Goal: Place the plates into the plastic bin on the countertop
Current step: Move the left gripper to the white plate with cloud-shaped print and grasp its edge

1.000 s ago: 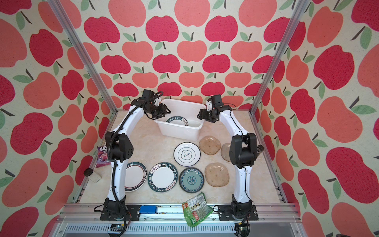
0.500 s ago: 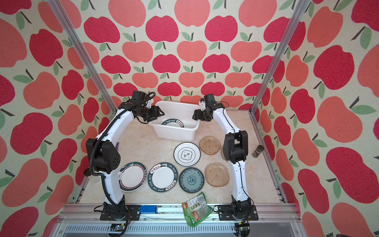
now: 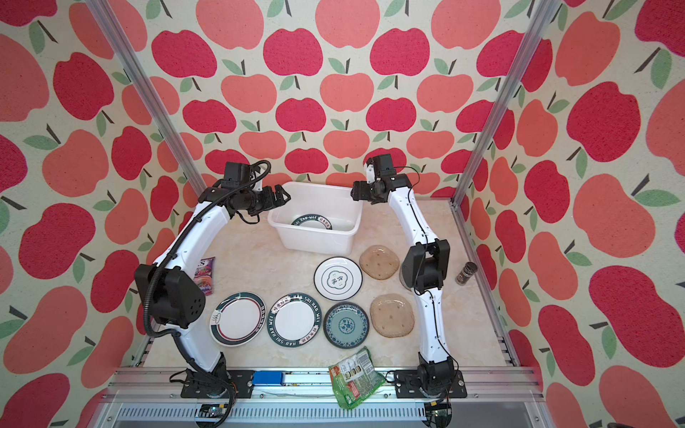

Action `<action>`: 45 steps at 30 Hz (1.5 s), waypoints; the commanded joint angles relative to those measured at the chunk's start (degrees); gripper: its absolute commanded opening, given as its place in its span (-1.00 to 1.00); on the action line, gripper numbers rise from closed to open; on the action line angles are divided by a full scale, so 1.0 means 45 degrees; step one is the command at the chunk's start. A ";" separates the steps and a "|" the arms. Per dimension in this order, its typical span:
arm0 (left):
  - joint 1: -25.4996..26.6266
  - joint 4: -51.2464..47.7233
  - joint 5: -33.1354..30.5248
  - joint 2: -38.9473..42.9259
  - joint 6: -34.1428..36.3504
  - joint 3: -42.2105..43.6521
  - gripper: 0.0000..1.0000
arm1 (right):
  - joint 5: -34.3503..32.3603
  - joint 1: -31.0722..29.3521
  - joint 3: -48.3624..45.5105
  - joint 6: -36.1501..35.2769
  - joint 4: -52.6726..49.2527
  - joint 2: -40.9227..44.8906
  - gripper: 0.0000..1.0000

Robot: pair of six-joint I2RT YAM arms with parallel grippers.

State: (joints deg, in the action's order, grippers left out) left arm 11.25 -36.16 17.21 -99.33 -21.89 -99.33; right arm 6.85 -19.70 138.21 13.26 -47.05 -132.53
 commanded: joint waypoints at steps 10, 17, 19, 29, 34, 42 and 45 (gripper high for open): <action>-0.0154 -0.0928 -0.2040 0.7339 0.0637 0.6604 0.98 | -0.0732 -0.0493 -0.4854 -0.0592 0.2934 0.4673 0.68; 0.0830 0.0945 0.1675 0.7398 -0.0602 0.9119 0.87 | 0.0321 -0.1143 -0.8135 0.0094 0.4080 0.7978 0.64; 0.1523 0.2421 0.2234 0.6605 -0.1065 0.9637 0.83 | 0.0641 -0.1159 -0.9113 0.0449 0.4369 0.8774 0.61; 0.2344 0.7498 0.4265 0.1873 -0.2023 1.0417 0.28 | 0.0452 -0.1216 -1.1475 0.0694 0.4293 1.0515 0.55; 0.2372 0.8035 0.4826 0.0243 -0.1962 1.0090 0.17 | 0.0383 -0.1212 -1.1903 0.0826 0.4518 1.0657 0.54; 0.2457 0.8544 0.5189 -0.1336 -0.1896 0.9732 0.02 | 0.0451 -0.1200 -1.2020 0.0791 0.4537 1.0598 0.54; 0.2659 0.8314 0.5067 -0.1773 -0.1687 0.9399 -0.01 | 0.0424 -0.1188 -1.2182 0.0766 0.4575 1.0658 0.54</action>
State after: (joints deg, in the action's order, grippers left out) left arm 22.39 0.62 38.92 -105.67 -30.55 -54.65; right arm 8.60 -25.34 84.42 16.16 -27.38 -86.46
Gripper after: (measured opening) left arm 0.505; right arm 0.769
